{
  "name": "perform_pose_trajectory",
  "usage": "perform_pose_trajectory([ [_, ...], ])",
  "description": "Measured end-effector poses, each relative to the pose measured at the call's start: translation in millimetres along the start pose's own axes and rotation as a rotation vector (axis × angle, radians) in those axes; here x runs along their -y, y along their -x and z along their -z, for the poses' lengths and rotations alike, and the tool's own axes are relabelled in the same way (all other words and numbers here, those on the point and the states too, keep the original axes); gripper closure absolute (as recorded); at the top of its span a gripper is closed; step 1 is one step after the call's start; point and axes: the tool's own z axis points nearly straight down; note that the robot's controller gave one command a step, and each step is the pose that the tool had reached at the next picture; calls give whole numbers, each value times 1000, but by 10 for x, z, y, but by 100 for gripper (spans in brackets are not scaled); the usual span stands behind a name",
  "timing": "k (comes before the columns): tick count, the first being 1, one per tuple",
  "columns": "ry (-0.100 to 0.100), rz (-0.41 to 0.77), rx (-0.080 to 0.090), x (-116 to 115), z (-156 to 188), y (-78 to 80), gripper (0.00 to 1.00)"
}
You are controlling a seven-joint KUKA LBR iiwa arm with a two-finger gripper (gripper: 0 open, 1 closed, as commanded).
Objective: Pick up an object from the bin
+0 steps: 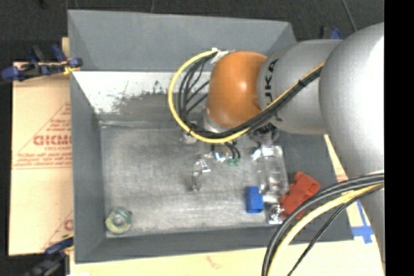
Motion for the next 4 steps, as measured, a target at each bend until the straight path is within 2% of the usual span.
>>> perform_pose_trajectory([
  [1, 0, 15, -7, 204, 63, -128, 0],
  [2, 1, 116, 5, 240, -54, -152, 0],
  [3, 0, 212, -4, 580, -21, -847, 0],
  [4, 1, -4, -9, 1081, 317, -1282, 0],
])
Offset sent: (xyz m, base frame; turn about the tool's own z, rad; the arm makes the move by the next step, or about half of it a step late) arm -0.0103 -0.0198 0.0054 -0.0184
